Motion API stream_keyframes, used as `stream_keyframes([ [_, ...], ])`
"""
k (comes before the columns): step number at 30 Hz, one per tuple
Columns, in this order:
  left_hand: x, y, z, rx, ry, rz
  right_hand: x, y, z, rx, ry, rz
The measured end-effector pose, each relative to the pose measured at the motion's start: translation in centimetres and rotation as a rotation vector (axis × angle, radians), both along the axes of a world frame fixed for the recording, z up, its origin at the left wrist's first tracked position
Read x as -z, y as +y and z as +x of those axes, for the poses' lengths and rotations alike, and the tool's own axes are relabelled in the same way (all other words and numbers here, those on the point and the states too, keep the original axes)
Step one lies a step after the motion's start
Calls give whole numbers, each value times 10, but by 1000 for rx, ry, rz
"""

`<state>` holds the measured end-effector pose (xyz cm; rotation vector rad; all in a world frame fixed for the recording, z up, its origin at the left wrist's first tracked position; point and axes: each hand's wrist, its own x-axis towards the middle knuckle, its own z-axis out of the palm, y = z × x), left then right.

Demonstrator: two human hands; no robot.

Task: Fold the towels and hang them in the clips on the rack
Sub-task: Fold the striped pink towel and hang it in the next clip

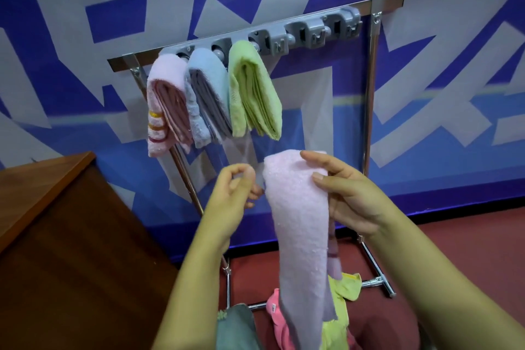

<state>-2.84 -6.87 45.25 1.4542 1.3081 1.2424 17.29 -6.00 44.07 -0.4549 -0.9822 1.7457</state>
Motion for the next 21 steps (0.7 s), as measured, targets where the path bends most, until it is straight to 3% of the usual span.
stream_keyframes([
  [3,14,-10,0,155,-25,-21,-2,-2,-2,-8,-22,11],
  [9,7,-11,9,320,-250,50,-20,-1,-4,4,125,-75],
  [15,-11,-11,18,358,-227,156,-24,10,3,-9,290,-190],
  [17,-24,-8,24,318,-227,205,-21,10,4,-27,262,-147],
  [21,-48,-2,35,278,-308,199,-24,-2,12,6,-12,14],
])
